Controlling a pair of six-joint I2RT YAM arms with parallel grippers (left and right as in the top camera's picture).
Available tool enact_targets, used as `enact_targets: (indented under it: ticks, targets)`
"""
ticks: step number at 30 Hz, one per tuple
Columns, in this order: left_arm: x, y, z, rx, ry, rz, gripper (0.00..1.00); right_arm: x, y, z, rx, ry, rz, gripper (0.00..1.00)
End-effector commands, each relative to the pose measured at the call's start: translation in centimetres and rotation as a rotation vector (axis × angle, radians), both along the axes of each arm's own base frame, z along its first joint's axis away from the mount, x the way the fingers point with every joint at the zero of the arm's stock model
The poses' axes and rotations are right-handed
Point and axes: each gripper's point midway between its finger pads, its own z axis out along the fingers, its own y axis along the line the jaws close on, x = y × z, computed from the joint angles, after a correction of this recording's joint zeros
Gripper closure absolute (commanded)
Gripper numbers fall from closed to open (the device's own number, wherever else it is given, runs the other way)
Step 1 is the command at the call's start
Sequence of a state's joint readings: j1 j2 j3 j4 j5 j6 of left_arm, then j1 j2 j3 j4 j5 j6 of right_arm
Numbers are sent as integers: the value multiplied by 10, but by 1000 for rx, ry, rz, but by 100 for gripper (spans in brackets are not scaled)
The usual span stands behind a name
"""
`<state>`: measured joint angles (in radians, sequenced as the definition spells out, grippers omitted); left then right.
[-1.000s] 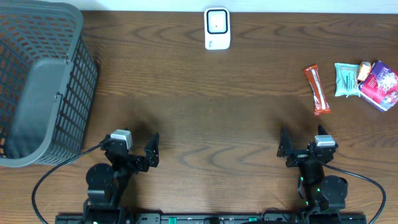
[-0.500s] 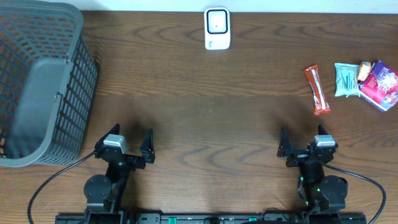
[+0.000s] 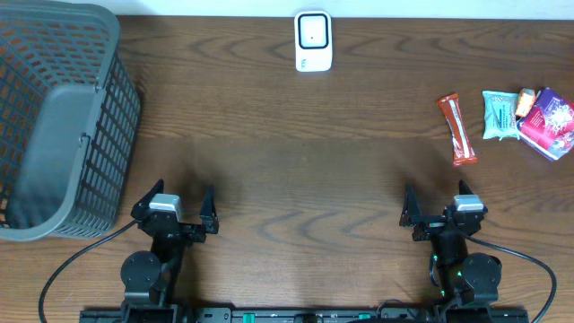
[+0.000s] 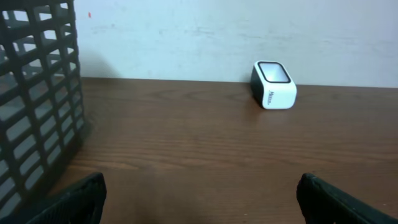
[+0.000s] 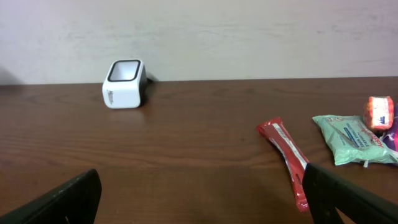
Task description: Scan the item barcode
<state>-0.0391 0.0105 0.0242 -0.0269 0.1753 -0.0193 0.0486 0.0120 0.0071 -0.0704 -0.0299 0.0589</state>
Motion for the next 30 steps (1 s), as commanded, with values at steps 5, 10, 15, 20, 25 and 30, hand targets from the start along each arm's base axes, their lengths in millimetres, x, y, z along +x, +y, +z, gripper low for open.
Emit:
enact_targets:
  ticks: [5, 10, 15, 20, 25, 30]
  targets:
    - [1, 20, -19, 37, 55, 101, 2, 0, -2, -1, -12, -1, -10, 1]
    - [1, 39, -21, 51, 64, 205, 2, 0, -2, -1, -12, -1, -10, 1]
    - [1, 39, -21, 69, 62, 204, 2, 0, -2, -1, -12, -1, -10, 1]
    - [1, 39, -21, 70, 63, 204, 2, 0, -2, -1, -12, -1, -10, 1]
    - [1, 39, -21, 69, 63, 204, 2, 0, -2, -1, -12, -1, -10, 1]
    - [1, 39, -22, 70, 64, 203, 2, 0, -2, -1, -12, -1, -10, 1]
